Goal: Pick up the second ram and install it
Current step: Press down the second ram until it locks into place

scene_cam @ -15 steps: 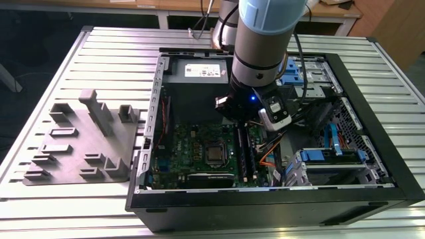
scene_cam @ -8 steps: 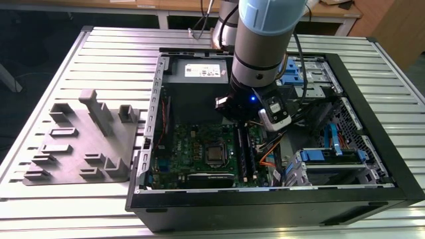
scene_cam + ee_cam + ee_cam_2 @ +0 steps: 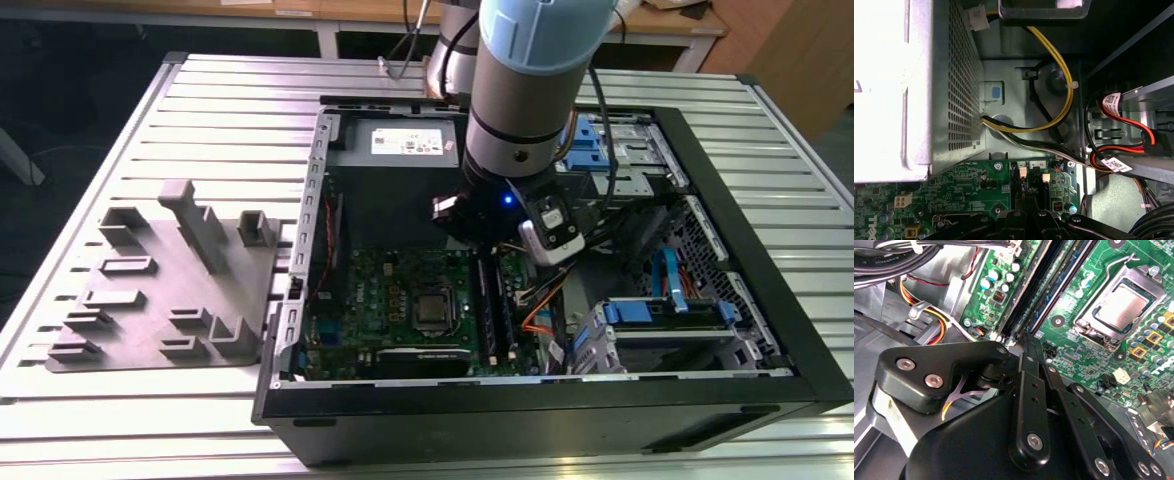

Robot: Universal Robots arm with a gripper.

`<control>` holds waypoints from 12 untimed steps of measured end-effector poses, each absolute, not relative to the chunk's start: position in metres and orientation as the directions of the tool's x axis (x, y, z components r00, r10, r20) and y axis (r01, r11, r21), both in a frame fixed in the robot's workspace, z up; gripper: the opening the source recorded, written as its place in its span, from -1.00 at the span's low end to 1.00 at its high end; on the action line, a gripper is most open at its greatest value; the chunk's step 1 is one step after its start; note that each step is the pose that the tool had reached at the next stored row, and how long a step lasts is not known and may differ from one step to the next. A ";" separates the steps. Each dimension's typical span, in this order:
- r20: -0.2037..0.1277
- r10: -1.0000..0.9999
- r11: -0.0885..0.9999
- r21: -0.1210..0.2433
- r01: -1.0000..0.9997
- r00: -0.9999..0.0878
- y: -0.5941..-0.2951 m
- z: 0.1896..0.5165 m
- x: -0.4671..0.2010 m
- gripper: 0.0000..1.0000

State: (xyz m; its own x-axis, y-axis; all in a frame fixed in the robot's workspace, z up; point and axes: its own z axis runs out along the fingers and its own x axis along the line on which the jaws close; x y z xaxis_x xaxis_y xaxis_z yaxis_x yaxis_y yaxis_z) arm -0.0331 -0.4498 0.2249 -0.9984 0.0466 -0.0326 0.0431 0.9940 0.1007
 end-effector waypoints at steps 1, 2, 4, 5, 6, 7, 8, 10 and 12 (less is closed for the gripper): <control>-0.033 0.047 0.994 0.101 0.043 -0.998 -0.450 0.225 -0.033 -0.86; -0.033 0.047 0.994 0.101 0.043 -0.998 -0.450 0.224 -0.033 -0.86; -0.033 0.047 0.994 0.101 0.043 -0.998 -0.450 0.223 -0.033 -0.86; -0.033 0.047 0.994 0.101 0.043 -0.998 -0.450 0.223 -0.033 -0.86; -0.033 0.047 0.994 0.101 0.043 -0.998 -0.450 0.223 -0.033 -0.86; -0.033 0.047 0.994 0.101 0.043 -0.998 -0.450 0.223 -0.033 -0.86; -0.033 0.047 0.994 0.101 0.043 -0.998 -0.450 0.223 -0.033 -0.86; -0.033 0.047 0.994 0.101 0.043 -0.998 -0.450 0.221 -0.033 -0.86; -0.033 0.047 0.994 0.101 0.043 -0.998 -0.450 0.221 -0.033 -0.86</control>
State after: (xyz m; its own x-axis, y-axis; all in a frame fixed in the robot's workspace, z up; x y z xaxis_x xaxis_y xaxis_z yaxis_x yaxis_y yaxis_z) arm -0.0331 -0.4498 0.2213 -0.9984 0.0466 -0.0326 0.0431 0.9940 0.1006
